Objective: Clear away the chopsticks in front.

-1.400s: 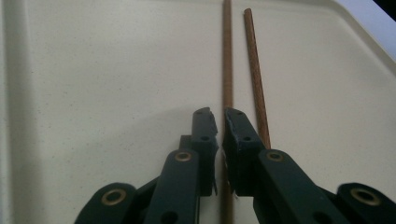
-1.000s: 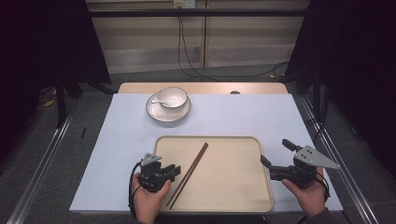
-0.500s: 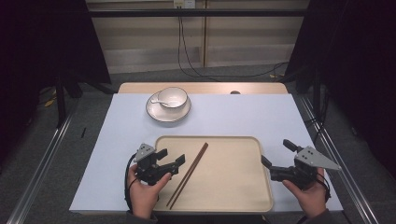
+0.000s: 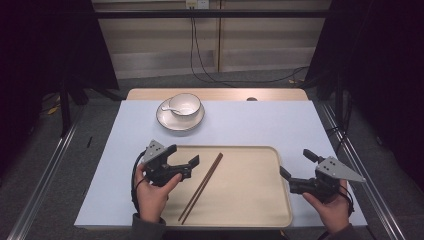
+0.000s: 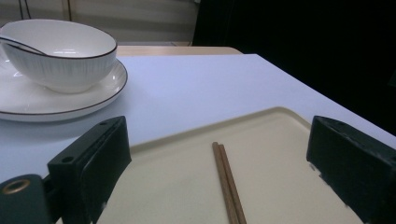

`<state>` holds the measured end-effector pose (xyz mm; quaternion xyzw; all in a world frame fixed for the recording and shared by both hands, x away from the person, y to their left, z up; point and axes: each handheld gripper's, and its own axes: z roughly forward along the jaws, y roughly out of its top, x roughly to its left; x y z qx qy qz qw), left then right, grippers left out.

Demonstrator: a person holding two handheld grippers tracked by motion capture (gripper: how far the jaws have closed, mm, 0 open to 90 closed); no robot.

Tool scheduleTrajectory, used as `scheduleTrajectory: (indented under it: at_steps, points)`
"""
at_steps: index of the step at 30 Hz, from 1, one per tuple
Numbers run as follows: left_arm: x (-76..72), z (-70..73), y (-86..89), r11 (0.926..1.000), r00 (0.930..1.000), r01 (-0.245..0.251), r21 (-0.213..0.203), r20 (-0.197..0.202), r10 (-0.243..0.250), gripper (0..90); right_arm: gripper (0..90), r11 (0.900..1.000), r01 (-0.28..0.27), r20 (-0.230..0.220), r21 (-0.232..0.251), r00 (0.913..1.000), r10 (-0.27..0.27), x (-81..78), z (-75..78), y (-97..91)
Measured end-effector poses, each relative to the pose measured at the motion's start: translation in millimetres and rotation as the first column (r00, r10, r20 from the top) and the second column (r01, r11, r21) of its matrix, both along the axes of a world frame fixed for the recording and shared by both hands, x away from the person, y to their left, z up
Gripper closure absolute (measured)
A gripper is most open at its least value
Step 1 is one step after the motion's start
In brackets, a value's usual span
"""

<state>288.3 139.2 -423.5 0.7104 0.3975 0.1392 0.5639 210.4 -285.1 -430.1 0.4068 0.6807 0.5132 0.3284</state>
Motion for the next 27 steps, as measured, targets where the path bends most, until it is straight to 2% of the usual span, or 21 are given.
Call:
scheduleTrajectory:
  at_steps: [2, 3, 4, 7, 10, 12, 13, 14, 17, 20, 21, 23, 24, 27]
  points:
    - [1.7, 1.9, 0.9, 0.9970, 0.9974, 0.072, 0.028, 0.005, -0.072, 2.7, 3.8, 1.0000, 0.001, 0.002, 0.002, 1.0000, -0.001, -0.3, 0.2, 0.5]
    - [2.6, 3.3, 0.5, 0.9951, 0.9965, 0.081, 0.056, 0.015, -0.082, 2.1, 3.8, 1.0000, -0.001, 0.002, 0.003, 1.0000, 0.001, -0.5, 0.3, 0.5]
    - [3.4, 4.5, 0.5, 0.9936, 0.9955, 0.091, 0.068, 0.022, -0.092, 1.7, 3.8, 1.0000, -0.002, 0.003, 0.004, 1.0000, 0.002, -0.5, 0.3, 0.5]
    - [6.5, 8.3, 2.0, 0.9930, 0.9945, 0.101, 0.061, 0.021, -0.103, 1.7, 3.8, 1.0000, 0.000, 0.002, 0.004, 1.0000, 0.000, -0.6, 0.4, 0.1]
    - [9.2, 11.8, 5.1, 0.9888, 0.9923, 0.117, 0.092, 0.029, -0.120, 1.7, 3.8, 1.0000, -0.002, 0.003, 0.003, 1.0000, 0.002, -0.5, 0.4, 0.2]
    - [13.0, 13.4, 7.1, 0.9841, 0.9874, 0.154, 0.088, 0.021, -0.157, 1.5, 3.8, 1.0000, 0.000, 0.003, 0.003, 1.0000, 0.000, -0.4, 0.4, 0.4]
    - [14.6, 14.7, 7.7, 0.9847, 0.9882, 0.149, 0.090, 0.021, -0.152, 1.3, 3.8, 1.0000, -0.002, 0.003, 0.002, 1.0000, 0.002, -0.3, 0.4, 0.4]
    - [16.3, 15.5, 7.5, 0.9866, 0.9886, 0.146, 0.072, 0.028, -0.148, 1.6, 3.8, 1.0000, -0.004, 0.004, 0.002, 1.0000, 0.004, -0.2, 0.4, 0.5]
    - [20.5, 20.9, 8.7, 0.9852, 0.9868, 0.156, 0.070, 0.032, -0.159, 1.4, 3.8, 1.0000, 0.001, 0.007, -0.001, 1.0000, -0.001, -0.2, 0.5, 1.2]
    - [24.1, 26.5, 12.4, 0.9807, 0.9820, 0.183, 0.067, 0.034, -0.186, 1.7, 3.8, 1.0000, 0.001, 0.006, -0.003, 1.0000, -0.001, -0.4, 0.6, 1.3]
    - [24.3, 27.6, 13.3, 0.9828, 0.9837, 0.174, 0.063, 0.036, -0.176, 1.6, 3.8, 1.0000, 0.002, 0.006, -0.004, 1.0000, -0.002, -0.2, 0.4, 1.3]
    - [26.2, 27.2, 17.3, 0.9811, 0.9811, 0.189, 0.042, 0.034, -0.190, 1.6, 3.7, 0.9999, -0.008, -0.001, -0.006, 1.0000, 0.008, 0.5, -0.2, 1.4]
    - [26.0, 26.9, 18.4, 0.9841, 0.9844, 0.173, 0.043, 0.026, -0.174, 1.6, 3.7, 0.9999, -0.008, -0.001, -0.006, 1.0000, 0.008, 0.5, -0.2, 1.4]
    - [28.7, 24.2, 20.2, 0.9814, 0.9812, 0.191, 0.021, 0.026, -0.191, 1.7, 3.7, 0.9999, -0.012, -0.001, -0.008, 0.9999, 0.012, 0.5, -0.5, 2.0]
